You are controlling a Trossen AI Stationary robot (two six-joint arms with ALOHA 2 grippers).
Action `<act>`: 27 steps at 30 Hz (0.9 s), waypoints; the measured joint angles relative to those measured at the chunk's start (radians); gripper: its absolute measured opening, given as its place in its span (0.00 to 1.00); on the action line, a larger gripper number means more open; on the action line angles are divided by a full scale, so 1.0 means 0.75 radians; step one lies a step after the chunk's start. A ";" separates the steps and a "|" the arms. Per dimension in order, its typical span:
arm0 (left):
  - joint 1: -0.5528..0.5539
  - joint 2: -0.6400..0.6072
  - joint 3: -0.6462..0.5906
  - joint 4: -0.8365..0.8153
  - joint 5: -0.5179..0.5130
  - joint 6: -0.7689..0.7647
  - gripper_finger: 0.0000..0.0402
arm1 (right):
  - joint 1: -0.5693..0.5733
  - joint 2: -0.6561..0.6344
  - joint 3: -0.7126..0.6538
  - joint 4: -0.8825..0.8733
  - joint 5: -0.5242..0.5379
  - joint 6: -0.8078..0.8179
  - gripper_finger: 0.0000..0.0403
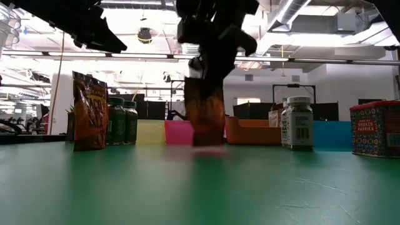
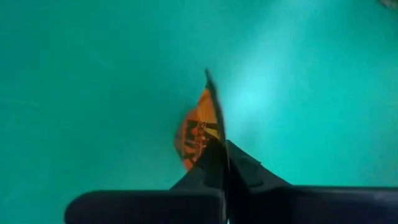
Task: Sort spices by type
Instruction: Put the right orange seasoning pack into the orange bin
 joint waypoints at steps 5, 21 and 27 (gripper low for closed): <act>0.000 0.000 0.000 -0.003 0.001 -0.004 0.56 | -0.048 -0.057 0.095 -0.153 0.200 0.077 0.04; 0.000 0.000 0.000 -0.017 0.002 -0.033 0.56 | -0.587 -0.315 0.007 -0.238 0.371 0.582 0.04; 0.000 0.000 0.000 -0.017 0.002 -0.036 0.56 | -0.765 -0.314 -0.100 -0.205 0.363 0.684 0.04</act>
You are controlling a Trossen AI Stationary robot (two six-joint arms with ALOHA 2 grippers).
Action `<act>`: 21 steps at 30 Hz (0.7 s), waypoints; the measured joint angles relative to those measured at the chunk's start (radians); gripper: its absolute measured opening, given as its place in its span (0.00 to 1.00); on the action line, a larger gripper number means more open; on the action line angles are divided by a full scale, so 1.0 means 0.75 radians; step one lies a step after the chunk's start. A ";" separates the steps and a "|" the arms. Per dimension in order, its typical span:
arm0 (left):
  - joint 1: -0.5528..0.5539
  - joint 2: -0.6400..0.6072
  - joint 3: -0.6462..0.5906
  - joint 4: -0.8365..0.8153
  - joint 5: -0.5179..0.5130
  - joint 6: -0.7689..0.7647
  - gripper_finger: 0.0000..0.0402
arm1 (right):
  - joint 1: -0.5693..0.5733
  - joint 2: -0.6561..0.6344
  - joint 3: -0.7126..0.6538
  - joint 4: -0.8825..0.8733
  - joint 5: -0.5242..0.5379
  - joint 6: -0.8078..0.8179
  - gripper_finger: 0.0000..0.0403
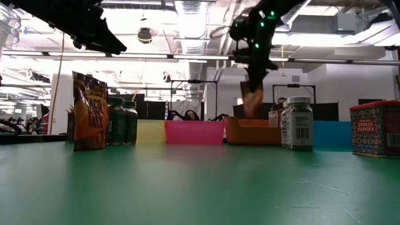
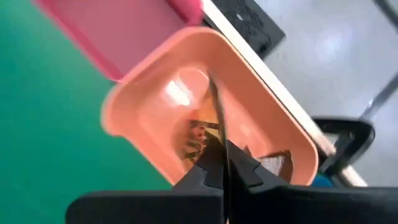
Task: Sort spices by type
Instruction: Put the right orange seasoning pack into the orange bin
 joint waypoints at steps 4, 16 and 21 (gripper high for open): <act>0.000 0.000 0.000 0.000 0.000 0.000 0.56 | -0.066 0.002 -0.054 0.011 -0.059 0.070 0.06; 0.000 0.000 0.000 0.002 0.001 0.000 0.56 | -0.085 0.002 -0.213 0.178 -0.090 0.090 0.07; 0.000 0.000 0.000 0.002 0.001 0.000 0.56 | -0.085 0.002 -0.223 0.206 -0.090 0.090 0.07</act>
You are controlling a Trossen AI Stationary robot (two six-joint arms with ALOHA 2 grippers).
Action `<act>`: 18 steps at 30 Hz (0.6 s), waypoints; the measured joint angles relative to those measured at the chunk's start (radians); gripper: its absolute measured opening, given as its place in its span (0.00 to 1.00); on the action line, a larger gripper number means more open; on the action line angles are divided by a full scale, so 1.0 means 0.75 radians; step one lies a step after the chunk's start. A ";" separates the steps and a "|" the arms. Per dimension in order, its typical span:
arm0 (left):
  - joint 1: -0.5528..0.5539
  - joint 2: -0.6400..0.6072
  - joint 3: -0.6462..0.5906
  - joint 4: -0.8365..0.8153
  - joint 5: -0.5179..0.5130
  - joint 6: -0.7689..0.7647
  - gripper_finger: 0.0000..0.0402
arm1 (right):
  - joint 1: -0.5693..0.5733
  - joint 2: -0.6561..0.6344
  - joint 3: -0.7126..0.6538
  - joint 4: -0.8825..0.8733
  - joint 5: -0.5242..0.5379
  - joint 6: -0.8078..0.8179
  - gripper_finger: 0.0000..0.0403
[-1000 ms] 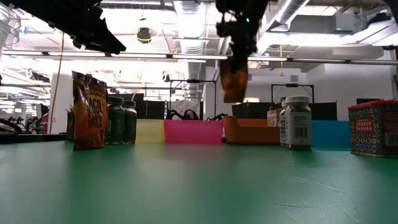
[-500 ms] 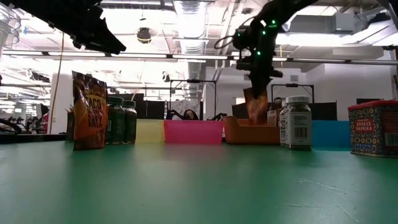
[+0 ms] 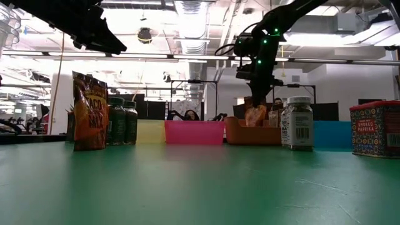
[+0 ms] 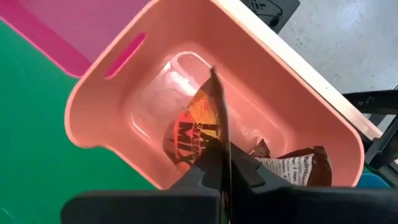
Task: Sort spices by type
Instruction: Put the right orange seasoning pack into the orange bin
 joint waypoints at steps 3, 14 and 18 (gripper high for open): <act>0.000 0.000 0.000 -0.001 0.000 0.000 0.56 | 0.000 0.000 0.000 0.003 0.000 -0.001 0.09; 0.000 0.000 0.000 -0.001 0.000 0.000 0.56 | 0.000 0.000 0.000 0.005 0.001 -0.005 0.10; 0.000 0.000 0.000 -0.002 0.000 0.001 0.56 | 0.005 0.000 0.000 -0.003 0.001 -0.012 0.10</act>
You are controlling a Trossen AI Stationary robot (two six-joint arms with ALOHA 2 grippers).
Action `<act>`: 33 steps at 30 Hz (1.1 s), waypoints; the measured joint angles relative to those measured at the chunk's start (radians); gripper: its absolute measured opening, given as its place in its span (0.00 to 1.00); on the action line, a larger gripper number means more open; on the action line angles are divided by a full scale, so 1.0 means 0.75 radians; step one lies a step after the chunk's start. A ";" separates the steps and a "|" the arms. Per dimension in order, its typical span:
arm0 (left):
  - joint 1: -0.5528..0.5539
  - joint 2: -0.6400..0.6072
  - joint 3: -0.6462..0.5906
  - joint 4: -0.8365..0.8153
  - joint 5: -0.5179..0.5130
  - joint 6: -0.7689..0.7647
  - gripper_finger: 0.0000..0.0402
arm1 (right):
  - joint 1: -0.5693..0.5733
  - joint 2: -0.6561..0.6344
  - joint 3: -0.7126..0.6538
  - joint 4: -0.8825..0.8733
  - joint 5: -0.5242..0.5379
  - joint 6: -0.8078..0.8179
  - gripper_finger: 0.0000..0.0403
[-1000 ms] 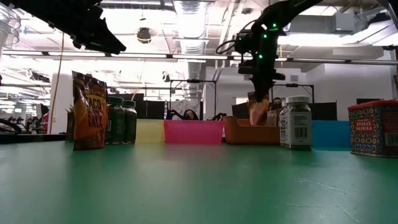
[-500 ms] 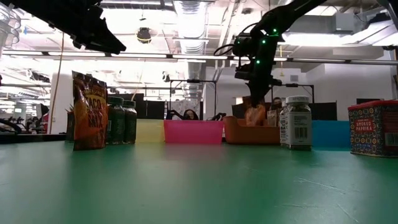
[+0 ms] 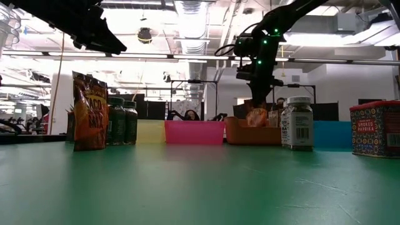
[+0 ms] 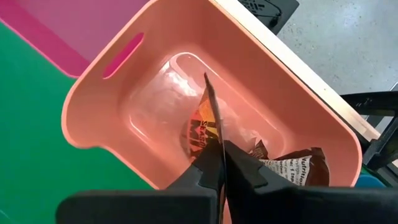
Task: Sort spices by type
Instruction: Put the right orange seasoning pack into the orange bin, then put the bottom white seasoning into the blue bin
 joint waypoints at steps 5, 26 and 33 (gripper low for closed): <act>0.000 0.000 0.000 0.000 0.000 0.000 0.56 | 0.014 0.000 0.000 -0.002 0.000 -0.009 0.12; 0.000 0.000 0.000 -0.001 0.000 0.000 0.56 | 0.027 -0.009 0.015 -0.027 0.003 -0.013 0.46; 0.000 0.000 0.000 -0.001 0.000 0.000 0.56 | 0.073 -0.010 0.115 -0.028 0.004 -0.086 0.49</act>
